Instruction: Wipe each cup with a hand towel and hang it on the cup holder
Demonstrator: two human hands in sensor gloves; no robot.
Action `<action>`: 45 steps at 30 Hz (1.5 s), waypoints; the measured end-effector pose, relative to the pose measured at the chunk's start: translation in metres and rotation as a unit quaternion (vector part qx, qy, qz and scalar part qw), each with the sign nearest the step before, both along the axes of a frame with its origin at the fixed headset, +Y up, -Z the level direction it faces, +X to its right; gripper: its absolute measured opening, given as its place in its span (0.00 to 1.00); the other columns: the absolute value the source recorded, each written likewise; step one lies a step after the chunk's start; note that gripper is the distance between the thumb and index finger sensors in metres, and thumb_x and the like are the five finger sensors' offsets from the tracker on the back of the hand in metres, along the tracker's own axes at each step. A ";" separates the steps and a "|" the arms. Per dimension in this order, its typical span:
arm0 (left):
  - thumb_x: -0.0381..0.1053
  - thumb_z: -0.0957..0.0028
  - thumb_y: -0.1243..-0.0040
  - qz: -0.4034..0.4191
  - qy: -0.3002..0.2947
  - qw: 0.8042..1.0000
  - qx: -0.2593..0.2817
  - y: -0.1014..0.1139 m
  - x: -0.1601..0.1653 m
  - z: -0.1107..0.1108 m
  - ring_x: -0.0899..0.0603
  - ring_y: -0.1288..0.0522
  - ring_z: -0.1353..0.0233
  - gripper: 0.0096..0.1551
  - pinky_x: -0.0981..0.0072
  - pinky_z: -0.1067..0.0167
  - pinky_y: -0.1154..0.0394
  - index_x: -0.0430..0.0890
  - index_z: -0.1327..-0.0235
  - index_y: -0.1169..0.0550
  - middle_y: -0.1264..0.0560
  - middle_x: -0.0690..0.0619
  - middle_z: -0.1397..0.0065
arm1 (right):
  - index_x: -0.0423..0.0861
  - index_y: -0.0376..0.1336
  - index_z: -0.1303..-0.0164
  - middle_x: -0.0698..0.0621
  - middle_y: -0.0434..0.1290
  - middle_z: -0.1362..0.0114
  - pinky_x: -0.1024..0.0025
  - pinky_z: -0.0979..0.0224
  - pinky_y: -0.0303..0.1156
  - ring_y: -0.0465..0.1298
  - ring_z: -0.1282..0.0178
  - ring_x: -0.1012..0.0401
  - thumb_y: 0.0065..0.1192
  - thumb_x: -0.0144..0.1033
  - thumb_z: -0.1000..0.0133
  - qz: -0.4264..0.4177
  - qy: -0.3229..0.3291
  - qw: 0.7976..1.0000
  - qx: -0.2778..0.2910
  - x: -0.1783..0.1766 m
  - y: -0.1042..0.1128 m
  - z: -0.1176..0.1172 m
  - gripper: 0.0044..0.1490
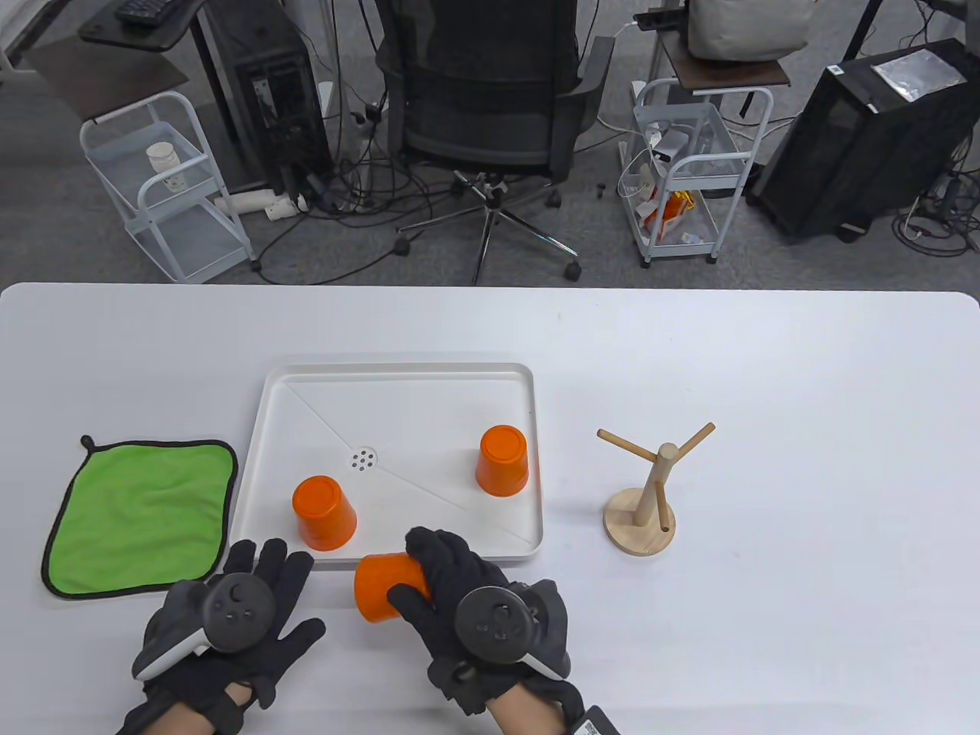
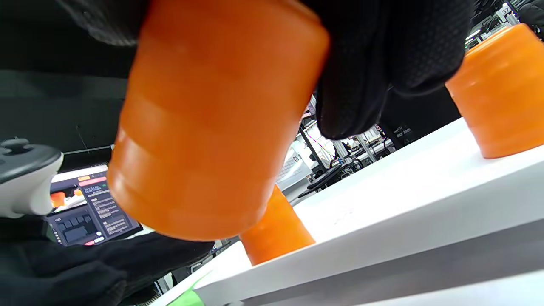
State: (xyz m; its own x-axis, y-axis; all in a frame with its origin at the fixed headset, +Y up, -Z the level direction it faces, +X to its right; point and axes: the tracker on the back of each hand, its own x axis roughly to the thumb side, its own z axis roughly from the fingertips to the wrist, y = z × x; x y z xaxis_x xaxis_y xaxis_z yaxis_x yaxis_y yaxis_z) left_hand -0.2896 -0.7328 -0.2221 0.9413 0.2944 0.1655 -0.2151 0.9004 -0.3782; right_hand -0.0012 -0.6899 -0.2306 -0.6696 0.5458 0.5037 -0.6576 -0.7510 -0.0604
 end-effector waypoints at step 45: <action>0.74 0.59 0.45 -0.089 0.248 0.957 -0.121 -0.048 -0.133 -0.065 0.37 0.63 0.12 0.58 0.30 0.19 0.58 0.60 0.22 0.57 0.65 0.58 0.12 | 0.44 0.50 0.27 0.38 0.69 0.29 0.45 0.35 0.75 0.83 0.45 0.46 0.49 0.61 0.47 -0.057 -0.004 0.998 -0.002 0.015 0.002 0.000 0.45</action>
State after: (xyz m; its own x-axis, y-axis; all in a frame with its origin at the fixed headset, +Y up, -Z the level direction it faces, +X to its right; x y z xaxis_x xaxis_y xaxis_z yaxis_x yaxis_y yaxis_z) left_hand -0.4224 -0.7804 -0.2872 0.9249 0.0952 -0.3682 -0.2738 0.8387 -0.4708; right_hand 0.0136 -0.6882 -0.2307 -0.6077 0.6199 0.4963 -0.7378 -0.6720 -0.0640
